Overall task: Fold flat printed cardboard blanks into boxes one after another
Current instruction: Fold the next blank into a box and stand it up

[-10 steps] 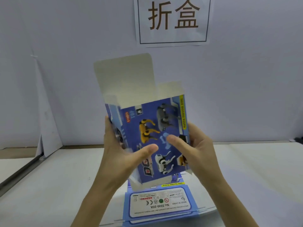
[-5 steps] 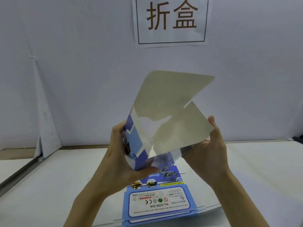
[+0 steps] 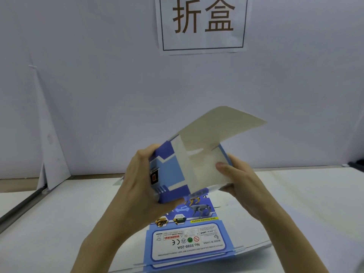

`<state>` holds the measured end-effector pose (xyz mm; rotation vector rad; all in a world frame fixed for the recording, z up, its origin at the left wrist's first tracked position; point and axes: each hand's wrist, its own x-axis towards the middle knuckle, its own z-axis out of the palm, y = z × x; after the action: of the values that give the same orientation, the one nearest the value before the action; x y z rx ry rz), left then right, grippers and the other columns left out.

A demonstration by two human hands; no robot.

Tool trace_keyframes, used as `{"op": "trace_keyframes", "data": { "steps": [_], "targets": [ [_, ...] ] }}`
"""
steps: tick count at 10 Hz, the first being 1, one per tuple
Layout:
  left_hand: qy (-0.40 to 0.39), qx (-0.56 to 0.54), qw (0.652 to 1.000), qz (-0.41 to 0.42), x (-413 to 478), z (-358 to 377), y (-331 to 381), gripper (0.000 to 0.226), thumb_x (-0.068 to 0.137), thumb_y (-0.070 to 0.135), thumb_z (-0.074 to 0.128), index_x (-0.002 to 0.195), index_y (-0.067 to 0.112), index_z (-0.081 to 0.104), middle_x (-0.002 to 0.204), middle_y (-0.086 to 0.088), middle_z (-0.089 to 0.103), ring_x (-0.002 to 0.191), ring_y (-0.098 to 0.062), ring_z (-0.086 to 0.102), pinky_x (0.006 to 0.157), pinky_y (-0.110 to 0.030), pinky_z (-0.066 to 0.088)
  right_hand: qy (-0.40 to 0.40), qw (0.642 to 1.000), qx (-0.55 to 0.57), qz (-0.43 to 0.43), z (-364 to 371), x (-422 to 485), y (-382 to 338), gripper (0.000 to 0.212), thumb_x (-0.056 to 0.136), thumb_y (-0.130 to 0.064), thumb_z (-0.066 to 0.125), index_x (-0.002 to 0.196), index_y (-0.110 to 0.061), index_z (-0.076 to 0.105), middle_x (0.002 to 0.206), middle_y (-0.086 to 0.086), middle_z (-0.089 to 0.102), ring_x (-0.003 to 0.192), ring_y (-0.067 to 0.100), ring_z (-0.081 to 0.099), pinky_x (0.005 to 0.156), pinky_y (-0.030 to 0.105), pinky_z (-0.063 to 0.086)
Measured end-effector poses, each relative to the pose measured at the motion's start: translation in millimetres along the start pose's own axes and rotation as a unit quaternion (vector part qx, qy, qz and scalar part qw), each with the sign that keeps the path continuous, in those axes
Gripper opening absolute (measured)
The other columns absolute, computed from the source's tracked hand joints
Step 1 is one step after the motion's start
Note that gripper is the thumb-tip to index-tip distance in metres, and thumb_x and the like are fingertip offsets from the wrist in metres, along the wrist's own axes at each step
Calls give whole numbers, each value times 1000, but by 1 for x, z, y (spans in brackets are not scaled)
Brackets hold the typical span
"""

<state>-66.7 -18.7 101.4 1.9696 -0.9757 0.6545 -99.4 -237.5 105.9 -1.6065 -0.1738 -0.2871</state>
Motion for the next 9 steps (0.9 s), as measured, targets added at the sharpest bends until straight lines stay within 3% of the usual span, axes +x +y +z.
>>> {"op": "trace_keyframes", "data": {
  "steps": [1, 2, 3, 4, 5, 6, 7, 8, 9],
  "targets": [
    [-6, -6, 1000, 8, 0, -6, -4, 83, 54, 40, 80, 119, 39, 27, 122, 5, 47, 107, -2, 54, 71, -6, 51, -38, 996, -79, 21, -6, -3, -5, 16, 95, -29, 49, 98, -23, 63, 83, -5, 72, 80, 8, 69, 75, 30, 59],
    [-25, -24, 999, -8, -2, -10, -4, 87, 54, 39, 85, 124, 33, 33, 126, 13, 44, 111, -2, 52, 78, -16, 55, -46, 989, -132, 49, -9, -6, -9, 27, 94, -30, 53, 95, -7, 67, 86, 9, 72, 76, 14, 71, 65, 29, 60],
    [-12, -15, 999, -31, 0, -5, 2, 97, 54, 45, 88, 129, 41, 27, 119, 49, 27, 121, 1, 43, 100, -46, 47, 38, 973, -225, 29, -7, -5, -10, 35, 99, -18, 46, 94, 15, 58, 88, 29, 63, 63, 16, 70, 61, 40, 61],
    [-24, -66, 990, -119, 2, -5, 5, 110, 49, 66, 78, 133, 58, 8, 108, 68, 15, 108, 36, 29, 85, -9, 48, 143, 960, -239, -31, -4, -4, -12, 35, 98, -15, 46, 82, 14, 57, 76, 28, 60, 55, 18, 61, 49, 37, 58],
    [-76, -240, 947, -198, 9, -8, 7, 125, 19, 85, 73, 132, 62, 22, 112, 56, 39, 93, 32, 48, 65, -2, 46, 208, 935, -278, -73, -2, -4, -13, 37, 96, -15, 46, 72, 12, 53, 68, 25, 57, 54, 25, 56, 48, 41, 56],
    [-79, -329, 916, -217, 19, 2, 4, 129, 10, 91, 64, 132, 59, 31, 139, 28, 41, 121, 13, 45, 93, -21, 39, 221, 905, -346, -108, 4, -6, -12, 41, 96, -16, 46, 61, 6, 46, 55, 19, 49, 55, 38, 53, 52, 52, 51],
    [-73, -329, 914, -224, 21, 11, 6, 146, 23, 89, 67, 148, 24, 31, 141, -3, 51, 119, -27, 58, 97, -52, 46, 209, 900, -364, -118, 10, -6, -12, 42, 96, -17, 45, 60, 4, 46, 54, 19, 50, 56, 39, 54, 53, 52, 50],
    [-54, -330, 910, -243, 16, 13, 8, 128, 24, 87, 68, 135, 29, 45, 124, -5, 63, 98, -25, 68, 82, -45, 55, 211, 894, -374, -125, 12, -7, -10, 43, 97, -16, 44, 57, -2, 44, 50, 12, 47, 50, 30, 49, 51, 34, 49],
    [-52, -322, 915, -237, 5, 12, 13, 71, 59, 76, 67, 120, 42, 51, 105, 12, 69, 92, -11, 68, 68, -24, 56, 206, 880, -400, -155, 17, -10, -11, 45, 97, -17, 43, 53, -11, 36, 44, 1, 36, 43, 20, 35, 43, 24, 26]
  ]
}}
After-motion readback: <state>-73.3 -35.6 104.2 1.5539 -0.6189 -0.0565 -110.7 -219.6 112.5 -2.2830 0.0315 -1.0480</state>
